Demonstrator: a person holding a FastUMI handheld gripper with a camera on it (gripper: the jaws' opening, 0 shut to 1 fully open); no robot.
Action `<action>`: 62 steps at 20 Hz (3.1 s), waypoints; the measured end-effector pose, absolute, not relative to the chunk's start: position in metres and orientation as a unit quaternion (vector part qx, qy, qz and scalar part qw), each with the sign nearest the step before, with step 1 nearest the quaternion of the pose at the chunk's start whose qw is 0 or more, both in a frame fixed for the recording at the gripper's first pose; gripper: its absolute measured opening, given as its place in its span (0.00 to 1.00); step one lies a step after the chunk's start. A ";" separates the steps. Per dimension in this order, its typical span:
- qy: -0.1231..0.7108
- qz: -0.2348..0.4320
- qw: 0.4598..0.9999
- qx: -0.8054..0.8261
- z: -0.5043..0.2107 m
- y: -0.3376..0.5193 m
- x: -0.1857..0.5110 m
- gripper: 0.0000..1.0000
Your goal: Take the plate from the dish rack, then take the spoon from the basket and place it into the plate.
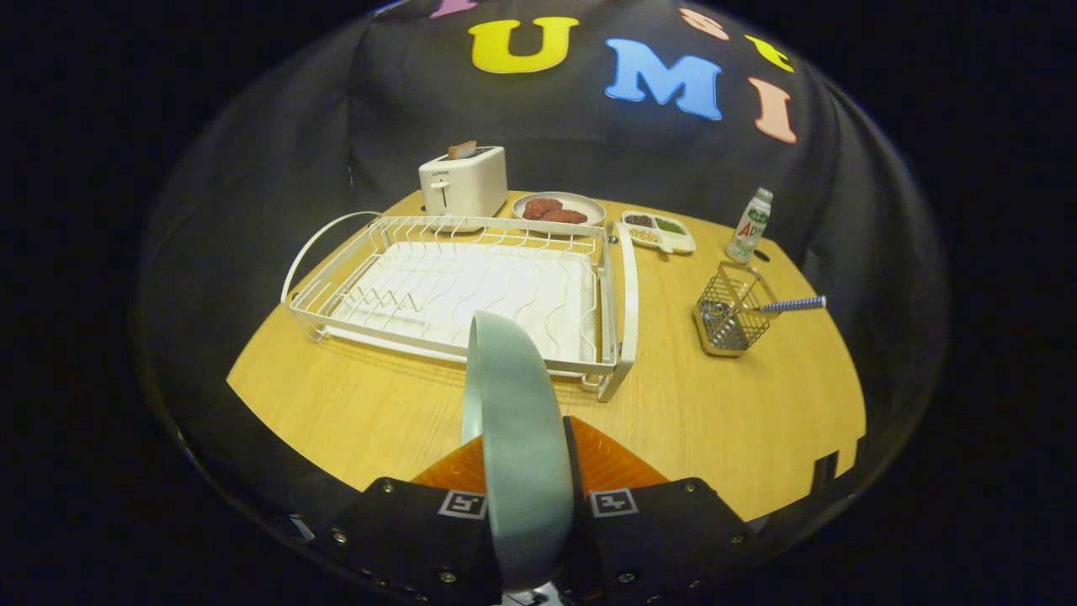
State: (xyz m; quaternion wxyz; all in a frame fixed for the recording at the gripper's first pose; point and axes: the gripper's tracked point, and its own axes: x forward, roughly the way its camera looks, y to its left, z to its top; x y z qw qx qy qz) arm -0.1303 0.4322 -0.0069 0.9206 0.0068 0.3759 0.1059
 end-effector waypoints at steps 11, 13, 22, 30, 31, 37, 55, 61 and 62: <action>0.424 0.160 0.859 0.240 -0.068 0.462 -0.141 0.33; 0.432 0.153 0.852 0.253 -0.076 0.459 -0.138 0.42; 0.416 0.105 0.866 0.257 -0.074 0.435 -0.133 0.51; 0.368 0.035 0.911 0.179 -0.048 0.372 -0.123 0.65; 0.350 0.028 0.920 0.174 -0.035 0.363 -0.116 0.65; 0.241 -0.044 0.949 0.196 0.032 0.294 -0.064 0.65; 0.182 -0.209 0.911 0.305 0.015 0.167 0.040 0.64; 0.159 -0.174 0.929 0.287 0.030 0.175 0.064 0.20; 0.165 -0.177 0.931 0.274 0.032 0.175 0.066 0.10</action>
